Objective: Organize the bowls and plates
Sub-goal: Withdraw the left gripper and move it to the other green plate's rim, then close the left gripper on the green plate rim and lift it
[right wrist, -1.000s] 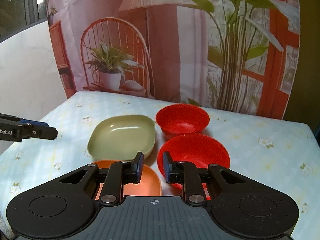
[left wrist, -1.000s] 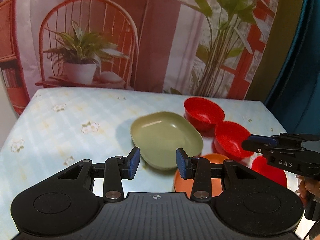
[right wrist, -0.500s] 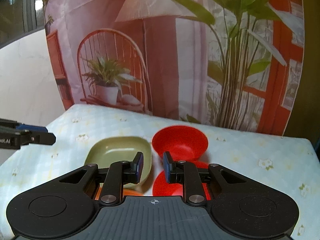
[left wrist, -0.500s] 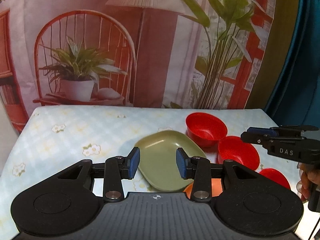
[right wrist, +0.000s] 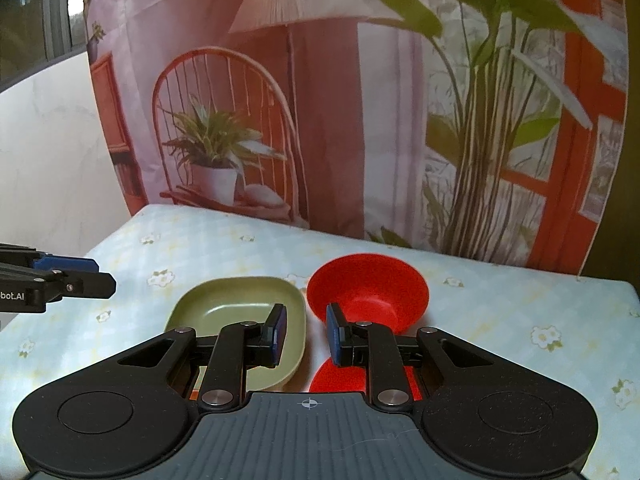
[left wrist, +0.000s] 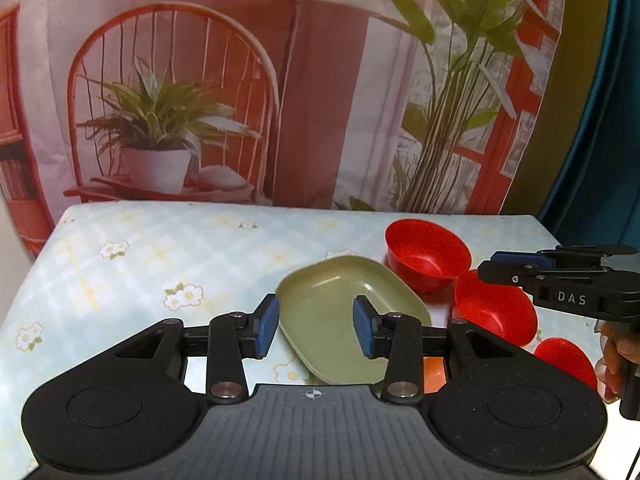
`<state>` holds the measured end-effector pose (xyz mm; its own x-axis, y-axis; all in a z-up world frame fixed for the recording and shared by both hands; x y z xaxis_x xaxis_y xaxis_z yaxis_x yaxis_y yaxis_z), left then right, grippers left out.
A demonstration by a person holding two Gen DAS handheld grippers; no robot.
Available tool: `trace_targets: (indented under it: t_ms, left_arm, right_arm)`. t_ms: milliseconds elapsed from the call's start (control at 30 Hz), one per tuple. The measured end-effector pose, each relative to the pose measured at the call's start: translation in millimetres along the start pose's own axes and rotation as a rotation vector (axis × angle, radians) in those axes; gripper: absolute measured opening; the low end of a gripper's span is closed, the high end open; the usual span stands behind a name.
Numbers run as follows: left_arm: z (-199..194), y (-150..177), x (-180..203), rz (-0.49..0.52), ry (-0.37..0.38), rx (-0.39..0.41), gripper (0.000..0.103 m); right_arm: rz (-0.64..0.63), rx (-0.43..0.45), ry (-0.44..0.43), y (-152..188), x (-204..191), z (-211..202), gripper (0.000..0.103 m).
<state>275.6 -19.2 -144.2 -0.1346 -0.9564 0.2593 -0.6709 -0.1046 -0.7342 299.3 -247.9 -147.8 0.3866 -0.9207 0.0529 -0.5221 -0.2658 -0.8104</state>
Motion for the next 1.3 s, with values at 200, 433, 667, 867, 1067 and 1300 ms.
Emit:
trace_targets:
  t_ms: [200,433,667,867,1067,1300]
  left_arm:
    - [13.3,8.1,-5.6,-0.021,0.009,-0.039,0.043]
    - [26.0,15.9,-11.2,-0.043,0.016,-0.08,0.043]
    - [45.9,22.2,-12.9,-0.068,0.021,-0.122,0.043]
    - [66.7,25.0,-18.7,-0.118,0.022,-0.159,0.042]
    - [79.2,27.8,-16.3,-0.112,0.011,-0.178,0.042]
    - [86.3,30.7,-21.0,-0.115,0.0,-0.195,0.038]
  right_arm:
    - [-0.007,-0.031,-0.005,5.1,-3.6,12.0,0.02]
    - [-0.006,-0.055,-0.012,9.2,-3.1,22.0,0.02]
    - [-0.025,-0.081,-0.049,8.9,-13.1,38.6,0.02]
    - [-0.024,-0.141,-0.061,7.9,-20.4,60.9,0.02]
    - [0.012,-0.196,-0.051,10.4,-17.6,84.2,0.02]
    - [0.028,-0.247,-0.053,15.0,-15.6,101.7,0.02]
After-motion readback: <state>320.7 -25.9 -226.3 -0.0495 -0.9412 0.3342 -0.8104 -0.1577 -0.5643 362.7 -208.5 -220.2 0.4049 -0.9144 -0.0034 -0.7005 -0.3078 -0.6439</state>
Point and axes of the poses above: each gripper's, at about its wrist camera, not at the fingertips, and z roughly the way its jaws point, x to its right, y to its underside, the point moved 3 cm from there along z, roughly the way its jaws point, and after that the axes turned 13 degrees about -z, right-handed, at the moved point
